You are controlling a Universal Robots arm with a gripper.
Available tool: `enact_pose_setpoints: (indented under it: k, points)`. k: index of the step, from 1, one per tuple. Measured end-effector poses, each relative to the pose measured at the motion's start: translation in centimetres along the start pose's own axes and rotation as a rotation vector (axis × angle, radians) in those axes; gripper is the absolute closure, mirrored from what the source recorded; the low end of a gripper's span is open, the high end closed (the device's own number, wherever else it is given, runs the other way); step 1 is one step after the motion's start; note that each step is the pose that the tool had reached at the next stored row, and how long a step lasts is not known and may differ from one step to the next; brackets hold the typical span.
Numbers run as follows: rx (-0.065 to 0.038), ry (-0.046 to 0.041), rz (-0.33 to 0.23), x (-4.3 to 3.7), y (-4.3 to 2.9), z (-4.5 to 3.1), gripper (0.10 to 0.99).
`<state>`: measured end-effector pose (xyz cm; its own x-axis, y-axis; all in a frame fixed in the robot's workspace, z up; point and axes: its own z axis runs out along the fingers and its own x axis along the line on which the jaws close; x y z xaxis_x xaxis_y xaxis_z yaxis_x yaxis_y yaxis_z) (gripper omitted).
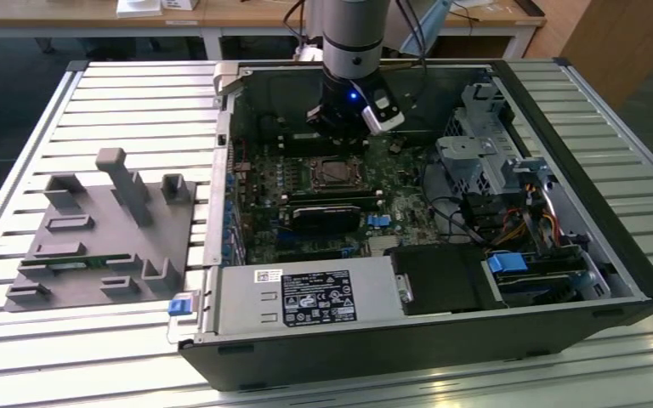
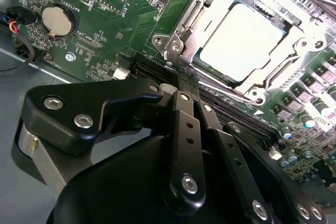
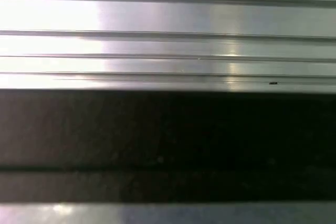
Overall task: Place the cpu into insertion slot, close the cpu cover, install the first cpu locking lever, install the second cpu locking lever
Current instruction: 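Install the first cpu locking lever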
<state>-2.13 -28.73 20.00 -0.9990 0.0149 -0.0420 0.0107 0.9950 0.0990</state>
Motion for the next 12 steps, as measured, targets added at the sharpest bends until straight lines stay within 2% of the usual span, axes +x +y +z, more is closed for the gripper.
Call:
enact_pose_setpoints:
  k: [5, 12]
  points:
    - [0.001, -0.0003, 0.0, -0.01, 0.04, -0.24, 0.98]
    - [0.018, -0.0003, -0.001, 0.0, 0.02, -0.03, 0.98]
